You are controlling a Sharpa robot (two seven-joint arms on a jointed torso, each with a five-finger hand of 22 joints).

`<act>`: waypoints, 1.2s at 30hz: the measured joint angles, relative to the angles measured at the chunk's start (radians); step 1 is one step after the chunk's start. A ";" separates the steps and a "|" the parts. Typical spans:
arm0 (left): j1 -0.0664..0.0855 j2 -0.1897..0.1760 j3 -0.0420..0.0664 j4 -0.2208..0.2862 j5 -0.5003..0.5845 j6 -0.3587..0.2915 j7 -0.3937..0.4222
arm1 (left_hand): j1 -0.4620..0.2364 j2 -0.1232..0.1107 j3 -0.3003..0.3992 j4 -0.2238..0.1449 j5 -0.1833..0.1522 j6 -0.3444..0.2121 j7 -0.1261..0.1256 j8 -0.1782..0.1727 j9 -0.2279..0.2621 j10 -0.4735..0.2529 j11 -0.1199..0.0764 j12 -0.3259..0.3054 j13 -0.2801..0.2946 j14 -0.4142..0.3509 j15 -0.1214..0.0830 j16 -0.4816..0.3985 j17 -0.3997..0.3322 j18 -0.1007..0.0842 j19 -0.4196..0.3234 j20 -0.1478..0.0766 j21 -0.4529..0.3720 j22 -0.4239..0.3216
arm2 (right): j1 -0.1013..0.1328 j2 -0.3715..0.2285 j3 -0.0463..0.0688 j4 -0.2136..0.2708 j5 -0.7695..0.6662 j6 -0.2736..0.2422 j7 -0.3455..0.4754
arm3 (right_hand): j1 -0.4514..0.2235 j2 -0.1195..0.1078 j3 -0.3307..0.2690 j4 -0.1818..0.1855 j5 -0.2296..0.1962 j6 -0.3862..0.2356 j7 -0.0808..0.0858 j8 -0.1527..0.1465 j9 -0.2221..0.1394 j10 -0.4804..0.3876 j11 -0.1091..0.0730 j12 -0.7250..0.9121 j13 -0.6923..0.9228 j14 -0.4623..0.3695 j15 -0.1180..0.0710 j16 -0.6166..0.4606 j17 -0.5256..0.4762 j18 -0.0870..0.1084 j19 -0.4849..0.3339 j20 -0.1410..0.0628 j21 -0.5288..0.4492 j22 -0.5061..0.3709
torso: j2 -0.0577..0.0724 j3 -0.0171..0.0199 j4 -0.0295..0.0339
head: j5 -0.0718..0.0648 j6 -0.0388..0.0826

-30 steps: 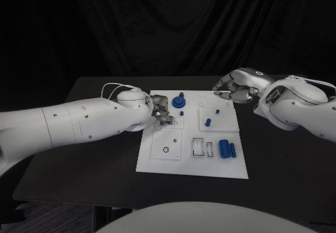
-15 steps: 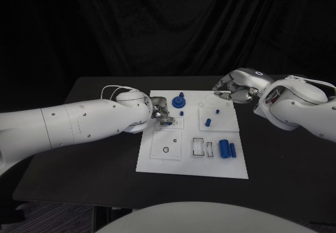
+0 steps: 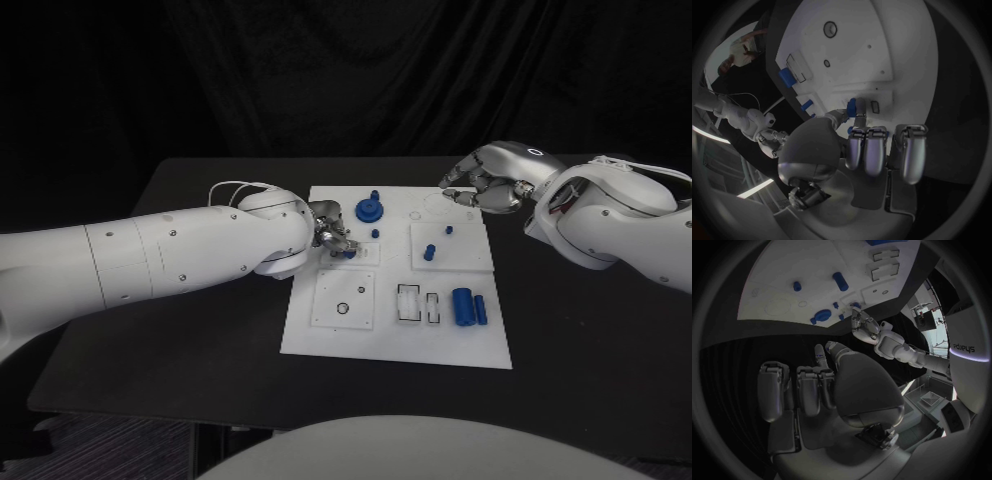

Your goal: Assemble the parts on the task board

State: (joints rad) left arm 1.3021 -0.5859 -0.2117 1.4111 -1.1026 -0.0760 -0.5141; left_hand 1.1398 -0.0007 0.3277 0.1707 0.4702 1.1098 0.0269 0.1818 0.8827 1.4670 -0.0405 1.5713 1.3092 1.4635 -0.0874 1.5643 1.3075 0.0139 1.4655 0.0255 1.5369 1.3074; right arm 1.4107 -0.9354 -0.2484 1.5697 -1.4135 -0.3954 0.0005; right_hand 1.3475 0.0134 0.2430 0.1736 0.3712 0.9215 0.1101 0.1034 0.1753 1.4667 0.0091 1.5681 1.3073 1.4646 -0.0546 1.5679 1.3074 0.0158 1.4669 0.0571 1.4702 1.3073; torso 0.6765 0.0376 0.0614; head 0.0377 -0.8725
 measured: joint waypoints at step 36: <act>-0.021 -0.004 0.001 0.006 -0.083 -0.079 -0.002 | -0.006 -0.006 0.015 -0.001 0.011 0.001 0.003 0.000 0.011 0.001 0.001 0.000 0.000 0.000 0.000 0.000 0.000 0.000 0.000 0.000 0.000 0.000 | -0.003 0.000 0.000 -0.004 0.000 0.010 -0.007 | 0.004 -0.004 0.000 0.000 0.004 0.000 0.000 0.000 -0.001 0.000 0.000 0.000 0.000 0.000 0.000 0.000 0.000 0.000 0.000 0.000 0.000 0.001 | 0.000 -0.0009 -0.0011 | 0.000 0.000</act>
State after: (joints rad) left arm 1.2812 -0.5895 -0.2105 1.4171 -1.1854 -0.1553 -0.5163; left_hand 1.1338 -0.0067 0.3428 0.1695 0.4816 1.1112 0.0295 0.1818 0.8937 1.4684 -0.0391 1.5713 1.3093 1.4635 -0.0874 1.5643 1.3075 0.0139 1.4654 0.0255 1.5369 1.3074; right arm 1.4077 -0.9351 -0.2485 1.5661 -1.4135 -0.3857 -0.0063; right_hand 1.3516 0.0091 0.2429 0.1736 0.3755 0.9215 0.1101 0.1034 0.1747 1.4667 0.0091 1.5681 1.3077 1.4648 -0.0548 1.5679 1.3074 0.0159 1.4669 0.0571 1.4703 1.3080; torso 0.6769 0.0367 0.0603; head 0.0382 -0.8725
